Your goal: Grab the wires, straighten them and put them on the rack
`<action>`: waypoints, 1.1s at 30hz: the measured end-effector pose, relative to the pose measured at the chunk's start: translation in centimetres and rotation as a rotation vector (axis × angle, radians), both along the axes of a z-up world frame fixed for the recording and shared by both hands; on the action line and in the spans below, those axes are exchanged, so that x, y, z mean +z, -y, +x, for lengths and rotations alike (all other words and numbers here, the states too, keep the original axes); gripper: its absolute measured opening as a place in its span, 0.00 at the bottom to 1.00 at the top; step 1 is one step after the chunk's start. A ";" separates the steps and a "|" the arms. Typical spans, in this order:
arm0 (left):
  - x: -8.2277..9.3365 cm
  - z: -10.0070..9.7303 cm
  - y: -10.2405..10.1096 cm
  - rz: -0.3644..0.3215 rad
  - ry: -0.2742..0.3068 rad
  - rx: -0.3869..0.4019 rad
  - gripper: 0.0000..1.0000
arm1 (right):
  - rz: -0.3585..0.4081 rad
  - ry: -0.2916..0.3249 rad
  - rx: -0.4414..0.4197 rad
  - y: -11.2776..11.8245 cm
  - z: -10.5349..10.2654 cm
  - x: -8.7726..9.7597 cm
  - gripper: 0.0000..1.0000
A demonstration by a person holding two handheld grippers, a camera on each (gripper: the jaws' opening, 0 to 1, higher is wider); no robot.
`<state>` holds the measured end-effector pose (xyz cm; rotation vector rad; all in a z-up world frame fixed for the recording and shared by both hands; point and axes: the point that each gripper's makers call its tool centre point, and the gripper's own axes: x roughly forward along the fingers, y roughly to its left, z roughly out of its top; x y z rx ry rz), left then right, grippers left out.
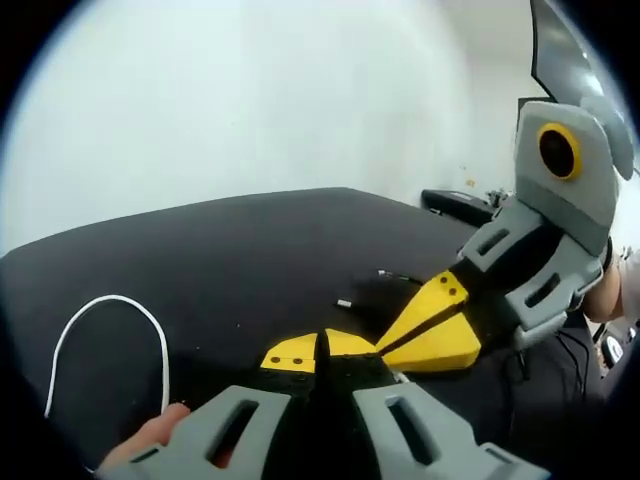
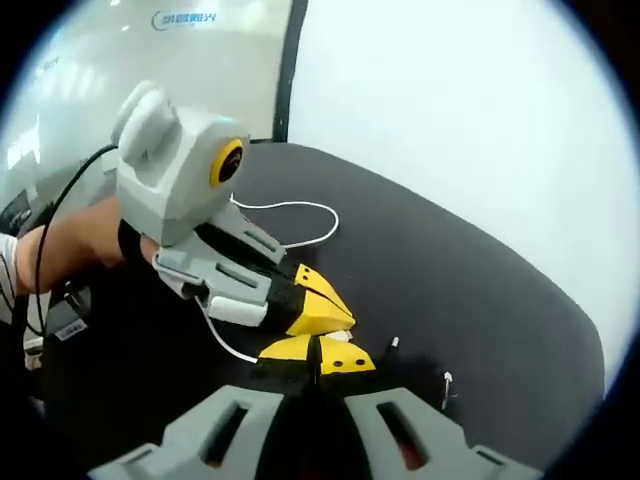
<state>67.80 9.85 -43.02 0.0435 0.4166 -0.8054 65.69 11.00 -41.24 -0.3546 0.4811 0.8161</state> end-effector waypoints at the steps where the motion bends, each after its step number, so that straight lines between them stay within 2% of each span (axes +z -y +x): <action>1: 0.0 0.0 0.0 0.002 0.000 0.000 0.03 | 0.008 0.050 -0.030 0.4 0.6 0.7 0.00; 2: 0.0 0.0 0.0 0.004 0.001 0.000 0.03 | 0.004 0.040 -0.011 0.4 0.3 0.6 0.00; 3: 0.0 0.0 0.0 0.005 0.001 -0.001 0.03 | 0.003 0.004 0.003 0.3 -0.1 0.1 0.00; 9: 0.0 0.1 0.0 0.012 0.008 -0.004 0.03 | 0.009 0.028 0.008 0.5 0.0 -0.2 0.00; 10: 0.0 0.1 -0.1 0.004 0.003 -0.002 0.03 | 0.019 0.016 0.003 0.7 0.0 0.1 0.00; 11: 0.0 0.2 -0.1 0.001 0.002 -0.002 0.03 | 0.063 0.019 -0.014 0.6 0.2 0.7 0.00; 12: 0.0 0.1 -0.1 0.000 0.002 -0.003 0.03 | 0.068 0.035 -0.007 0.7 -0.1 1.1 0.00; 16: 0.0 0.1 0.0 0.001 0.004 -0.005 0.03 | 0.035 0.031 0.010 0.4 0.0 0.0 0.00; 18: 0.0 0.1 0.0 0.008 0.008 -0.006 0.03 | 0.059 0.055 0.010 0.3 0.0 0.5 0.00; 21: 0.0 0.1 0.0 0.007 0.009 -0.008 0.03 | 0.056 0.021 0.017 0.1 -0.3 0.1 0.00; 26: -0.1 0.0 0.1 0.014 0.017 -0.010 0.03 | 0.058 0.043 0.029 0.1 -0.5 0.0 0.00; 29: -0.1 0.0 0.1 0.022 0.029 -0.013 0.03 | 0.060 0.077 0.044 0.2 -0.5 -0.1 0.00; 33: -0.1 0.0 0.1 0.022 0.029 -0.012 0.03 | 0.053 0.085 0.038 0.2 -0.6 -0.2 0.00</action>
